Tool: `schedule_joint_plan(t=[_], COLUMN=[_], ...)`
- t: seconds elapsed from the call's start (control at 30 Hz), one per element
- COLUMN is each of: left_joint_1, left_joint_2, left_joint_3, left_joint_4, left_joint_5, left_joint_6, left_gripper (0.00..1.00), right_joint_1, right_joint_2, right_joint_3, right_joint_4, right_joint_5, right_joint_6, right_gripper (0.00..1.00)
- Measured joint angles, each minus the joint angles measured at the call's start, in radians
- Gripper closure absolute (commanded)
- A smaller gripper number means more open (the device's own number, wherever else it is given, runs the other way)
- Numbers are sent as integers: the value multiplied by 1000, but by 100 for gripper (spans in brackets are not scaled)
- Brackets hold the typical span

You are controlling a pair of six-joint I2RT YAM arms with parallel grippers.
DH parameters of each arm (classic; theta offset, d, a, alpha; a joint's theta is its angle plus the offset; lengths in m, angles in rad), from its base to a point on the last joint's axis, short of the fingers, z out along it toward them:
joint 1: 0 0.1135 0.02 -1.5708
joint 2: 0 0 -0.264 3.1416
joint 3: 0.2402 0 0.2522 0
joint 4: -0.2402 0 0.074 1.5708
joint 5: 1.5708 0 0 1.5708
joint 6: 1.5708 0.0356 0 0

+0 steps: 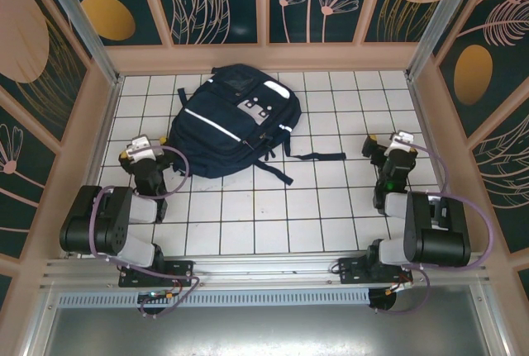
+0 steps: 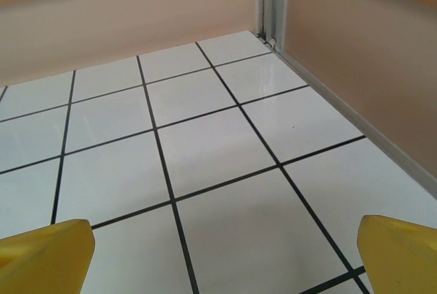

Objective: Pack books, pencil case, and school supplies into a backpack

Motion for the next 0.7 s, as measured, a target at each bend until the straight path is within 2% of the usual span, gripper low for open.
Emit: schedule_joint_plan(t=[0.13, 0.4, 0.57, 0.7], left_joint_1=[13, 13, 13, 13], left_joint_2=[7, 8, 8, 8], left_joint_3=[-9, -3, -3, -3], left_joint_4=[45, 47, 47, 47], left_joint_5=[50, 93, 93, 93], left_joint_6=[-1, -2, -2, -2], left_gripper=[1, 1, 1, 1], right_joint_1=[-54, -47, 11, 106], right_joint_2=[-2, -66, -138, -101], right_joint_3=[0, -77, -167, -154], right_joint_4=[0, 69, 134, 204], right_joint_5=[-77, -111, -76, -36], right_joint_6=[23, 31, 51, 47], right_gripper=[1, 1, 1, 1])
